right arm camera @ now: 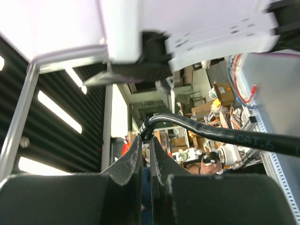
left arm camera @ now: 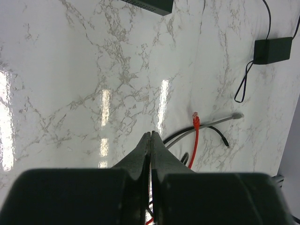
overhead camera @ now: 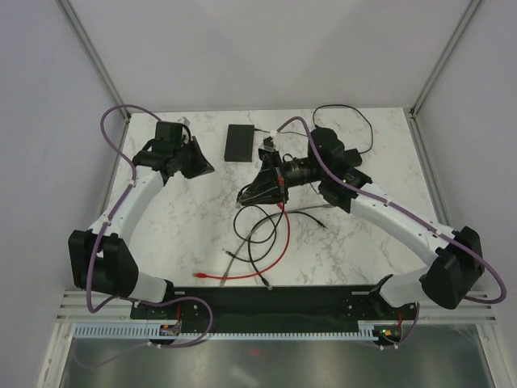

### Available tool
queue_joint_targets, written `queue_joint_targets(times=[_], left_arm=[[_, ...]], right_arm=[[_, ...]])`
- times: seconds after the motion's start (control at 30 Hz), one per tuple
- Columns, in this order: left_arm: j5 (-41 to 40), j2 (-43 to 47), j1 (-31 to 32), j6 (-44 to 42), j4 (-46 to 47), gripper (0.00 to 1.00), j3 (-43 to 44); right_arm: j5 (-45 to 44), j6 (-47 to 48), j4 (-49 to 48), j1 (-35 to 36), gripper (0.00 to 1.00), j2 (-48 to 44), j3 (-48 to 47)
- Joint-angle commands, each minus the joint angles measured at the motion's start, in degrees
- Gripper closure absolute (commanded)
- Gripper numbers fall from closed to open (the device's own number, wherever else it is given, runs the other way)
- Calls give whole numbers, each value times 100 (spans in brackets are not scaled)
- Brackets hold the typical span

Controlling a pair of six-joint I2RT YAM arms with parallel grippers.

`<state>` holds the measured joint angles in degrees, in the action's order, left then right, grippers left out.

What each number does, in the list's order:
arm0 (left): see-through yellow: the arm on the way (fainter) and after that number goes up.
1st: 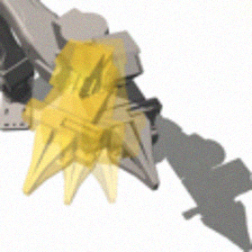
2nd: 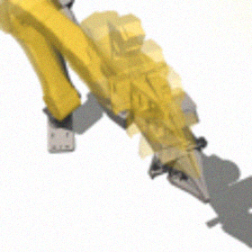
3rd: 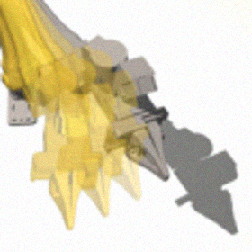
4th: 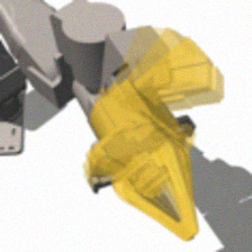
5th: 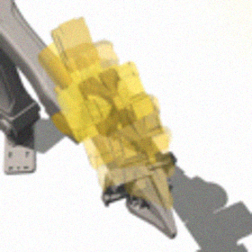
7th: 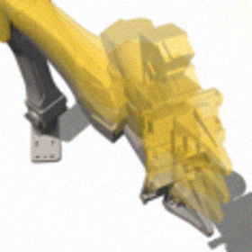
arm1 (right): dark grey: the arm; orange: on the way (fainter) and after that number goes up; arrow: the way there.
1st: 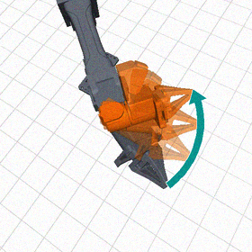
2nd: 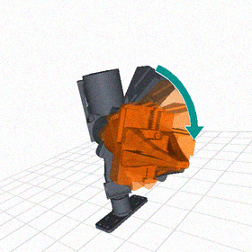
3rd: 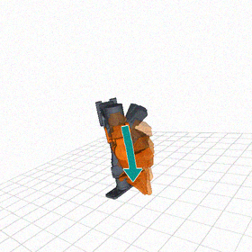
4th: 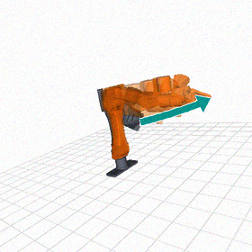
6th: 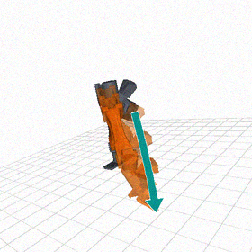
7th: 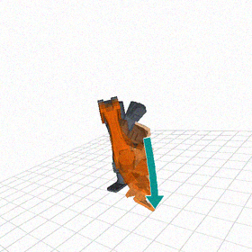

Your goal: Pull the plug from the switch port

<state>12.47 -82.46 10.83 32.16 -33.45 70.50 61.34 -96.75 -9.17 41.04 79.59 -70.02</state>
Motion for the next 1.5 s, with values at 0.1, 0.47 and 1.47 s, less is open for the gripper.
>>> queue_joint_targets(times=[0.1,0.47,1.47], left_arm=[[-34,309,-55,-210,41,98,43],[-34,-113,-125,-210,41,98,403],[-34,-1482,-55,-210,41,98,780]], right_arm=[[-614,859,644,27,99,680,506],[-562,1667,837,98,91,2402,472],[-4824,3462,796,-1379,48,3183,-1626]])
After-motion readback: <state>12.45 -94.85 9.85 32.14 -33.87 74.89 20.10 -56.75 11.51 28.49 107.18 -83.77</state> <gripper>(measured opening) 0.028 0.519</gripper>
